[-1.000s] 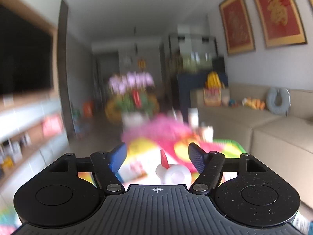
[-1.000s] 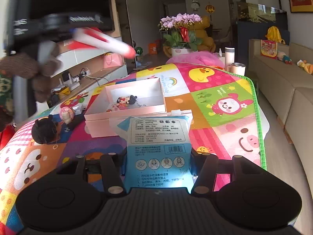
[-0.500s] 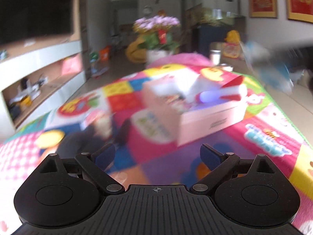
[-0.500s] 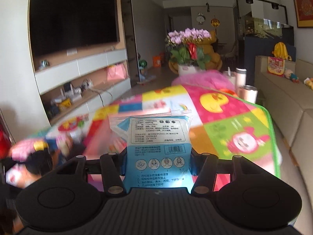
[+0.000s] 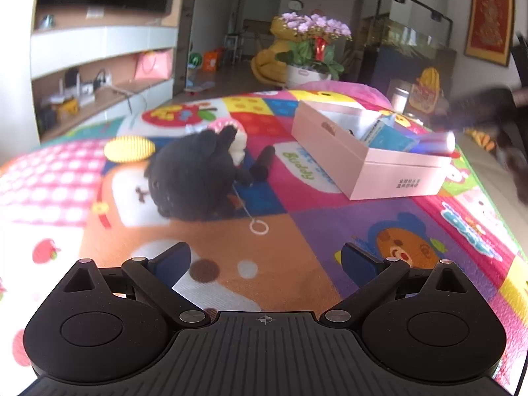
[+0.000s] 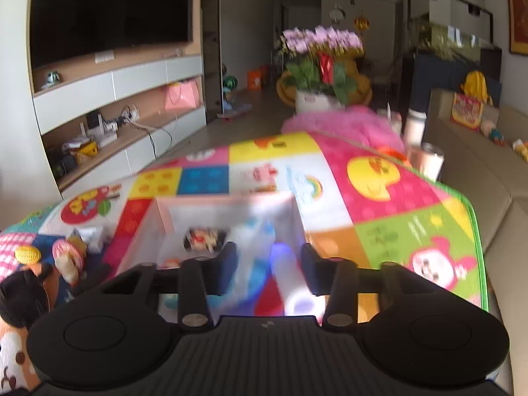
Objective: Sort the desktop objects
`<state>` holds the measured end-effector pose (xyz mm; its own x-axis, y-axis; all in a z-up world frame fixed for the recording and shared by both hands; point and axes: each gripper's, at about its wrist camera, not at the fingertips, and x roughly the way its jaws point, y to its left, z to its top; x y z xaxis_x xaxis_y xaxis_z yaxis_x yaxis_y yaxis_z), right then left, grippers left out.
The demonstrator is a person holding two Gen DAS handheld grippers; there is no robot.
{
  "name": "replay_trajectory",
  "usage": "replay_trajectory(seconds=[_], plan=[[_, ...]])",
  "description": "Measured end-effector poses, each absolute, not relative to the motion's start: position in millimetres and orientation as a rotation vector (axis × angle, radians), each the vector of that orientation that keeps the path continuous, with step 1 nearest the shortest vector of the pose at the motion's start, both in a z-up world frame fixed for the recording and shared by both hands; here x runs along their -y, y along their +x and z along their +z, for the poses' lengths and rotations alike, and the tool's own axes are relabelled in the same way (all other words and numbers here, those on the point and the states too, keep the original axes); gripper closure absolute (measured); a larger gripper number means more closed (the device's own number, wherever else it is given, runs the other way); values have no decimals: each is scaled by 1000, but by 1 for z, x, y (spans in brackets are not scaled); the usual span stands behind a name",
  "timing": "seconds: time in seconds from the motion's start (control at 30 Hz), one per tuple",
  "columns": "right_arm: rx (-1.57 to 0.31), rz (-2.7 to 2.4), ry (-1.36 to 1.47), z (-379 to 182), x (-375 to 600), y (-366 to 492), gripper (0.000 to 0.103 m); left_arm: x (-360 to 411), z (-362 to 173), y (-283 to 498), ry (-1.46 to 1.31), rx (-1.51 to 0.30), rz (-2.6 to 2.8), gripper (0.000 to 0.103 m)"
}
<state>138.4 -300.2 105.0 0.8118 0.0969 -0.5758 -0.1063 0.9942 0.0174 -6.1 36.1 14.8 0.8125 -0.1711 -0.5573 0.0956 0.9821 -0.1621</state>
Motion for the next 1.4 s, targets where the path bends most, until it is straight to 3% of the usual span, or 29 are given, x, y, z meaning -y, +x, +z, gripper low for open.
replay_trajectory(seconds=[0.07, 0.43, 0.73, 1.03, 1.2, 1.27, 1.33, 1.4], plan=[[-650, 115, -14, 94, 306, 133, 81, -36, 12, -6, -140, -602, -153, 3], [-785, 192, 150, 53, 274, 175, 82, -30, 10, -10, -125, -577, -161, 3], [-573, 140, -7, 114, 296, 133, 81, -37, 8, -6, -179, -591, -163, 2], [-765, 113, 81, 53, 302, 169, 81, -33, 6, -4, -158, -605, -146, 2], [-620, 97, -33, 70, 268, 153, 81, -35, 5, -2, -174, -615, -146, 2], [-550, 180, -73, 87, 246, 136, 74, -36, 4, -2, -181, -618, -141, 2], [-553, 296, -62, 98, 223, 130, 58, -36, 5, -3, -180, -613, -141, 2], [-602, 409, -32, 102, 196, 136, 55, -37, 7, -4, -176, -605, -140, 2]])
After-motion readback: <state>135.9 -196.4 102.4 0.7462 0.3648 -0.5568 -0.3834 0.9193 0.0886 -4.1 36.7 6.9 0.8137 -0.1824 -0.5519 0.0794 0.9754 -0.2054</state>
